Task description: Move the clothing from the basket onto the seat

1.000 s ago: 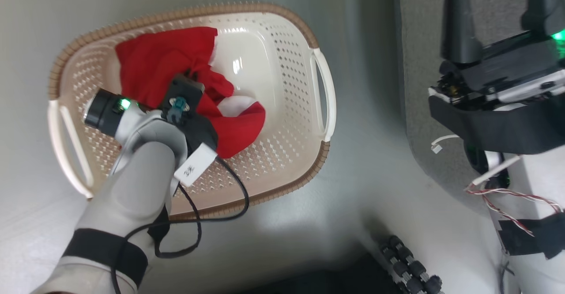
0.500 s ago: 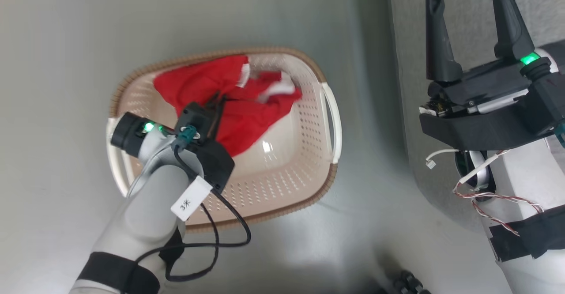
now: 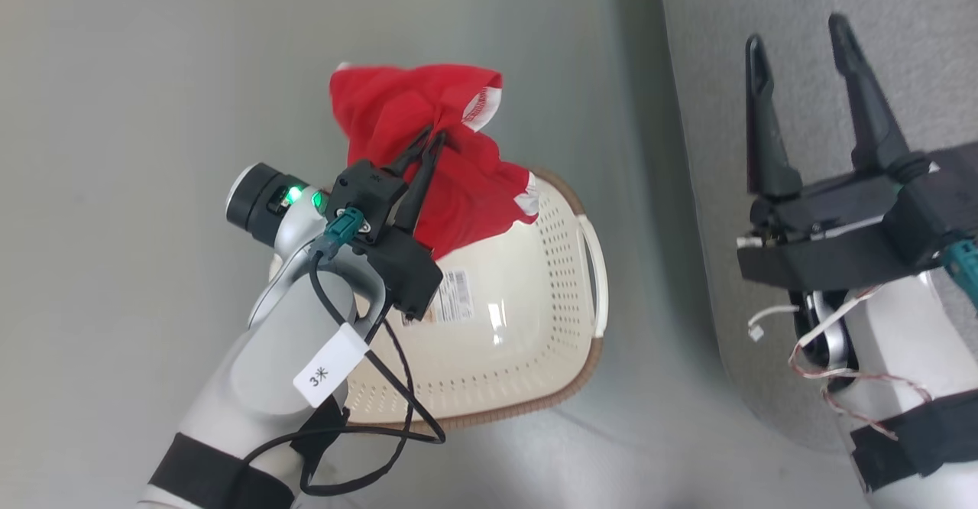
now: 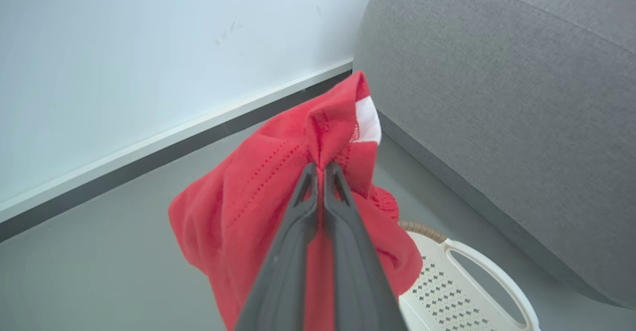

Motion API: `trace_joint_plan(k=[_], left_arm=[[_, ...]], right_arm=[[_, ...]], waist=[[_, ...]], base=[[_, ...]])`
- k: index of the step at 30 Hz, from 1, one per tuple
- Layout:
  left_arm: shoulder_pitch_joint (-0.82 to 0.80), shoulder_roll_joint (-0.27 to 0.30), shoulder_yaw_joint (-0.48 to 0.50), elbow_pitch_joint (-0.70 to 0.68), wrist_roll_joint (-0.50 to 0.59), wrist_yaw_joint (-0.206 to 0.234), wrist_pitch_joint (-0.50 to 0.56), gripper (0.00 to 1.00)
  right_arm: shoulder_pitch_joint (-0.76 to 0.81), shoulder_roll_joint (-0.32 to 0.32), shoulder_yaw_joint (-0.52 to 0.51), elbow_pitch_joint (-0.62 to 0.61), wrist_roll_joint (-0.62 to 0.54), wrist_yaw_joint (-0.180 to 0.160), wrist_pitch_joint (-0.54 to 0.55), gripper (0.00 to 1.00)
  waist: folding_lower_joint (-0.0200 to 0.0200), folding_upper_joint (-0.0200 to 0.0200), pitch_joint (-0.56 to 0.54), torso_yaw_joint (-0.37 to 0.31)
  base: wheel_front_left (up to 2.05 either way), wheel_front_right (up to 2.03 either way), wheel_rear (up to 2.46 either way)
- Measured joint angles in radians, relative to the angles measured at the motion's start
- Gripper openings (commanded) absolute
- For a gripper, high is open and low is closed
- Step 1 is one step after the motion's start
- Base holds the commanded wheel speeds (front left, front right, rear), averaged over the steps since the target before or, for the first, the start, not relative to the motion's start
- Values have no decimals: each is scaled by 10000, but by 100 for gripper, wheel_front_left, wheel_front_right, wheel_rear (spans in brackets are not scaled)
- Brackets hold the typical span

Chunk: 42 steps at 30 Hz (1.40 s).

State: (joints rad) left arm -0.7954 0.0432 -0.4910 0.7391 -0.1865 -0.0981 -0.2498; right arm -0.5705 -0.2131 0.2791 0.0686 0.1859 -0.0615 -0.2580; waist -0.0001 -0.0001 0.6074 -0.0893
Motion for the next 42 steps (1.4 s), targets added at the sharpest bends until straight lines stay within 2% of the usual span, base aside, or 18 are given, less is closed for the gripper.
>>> trace_joint_plan(k=[10, 23, 32, 38, 42], left_arm=[[60, -12, 19, -941, -148, -96, 0, 0], [50, -36, -257, -1172, -516, -174, 0, 0], [100, -44, -1085, -1093, -1241, -178, 17, 0], [418, -42, -1918, -1197, -1858, -176, 211, 0], [718, -44, -2477, -1749, -2176, -67, 387, 0]], right_arm=[[792, 115, 148, 537, 88, 117, 2, 100], [1469, 479, 853, 1281, 107, 681, 6, 100], [1734, 1091, 1824, 2259, 267, 1315, 12, 100], [1802, 1208, 2345, 3152, 284, 1501, 12, 100], [1988, 1262, 2696, 3557, 499, 1630, 12, 100]], waist=[[-1, 0, -1514, 290], [0, -1, -3328, 448], [-1, 0, -4681, 464], [0, 0, -5579, 465], [0, 0, -6147, 502]], base=[[0, 0, 0], [0, 0, 0], [0, 0, 0], [0, 0, 0], [0, 0, 0]])
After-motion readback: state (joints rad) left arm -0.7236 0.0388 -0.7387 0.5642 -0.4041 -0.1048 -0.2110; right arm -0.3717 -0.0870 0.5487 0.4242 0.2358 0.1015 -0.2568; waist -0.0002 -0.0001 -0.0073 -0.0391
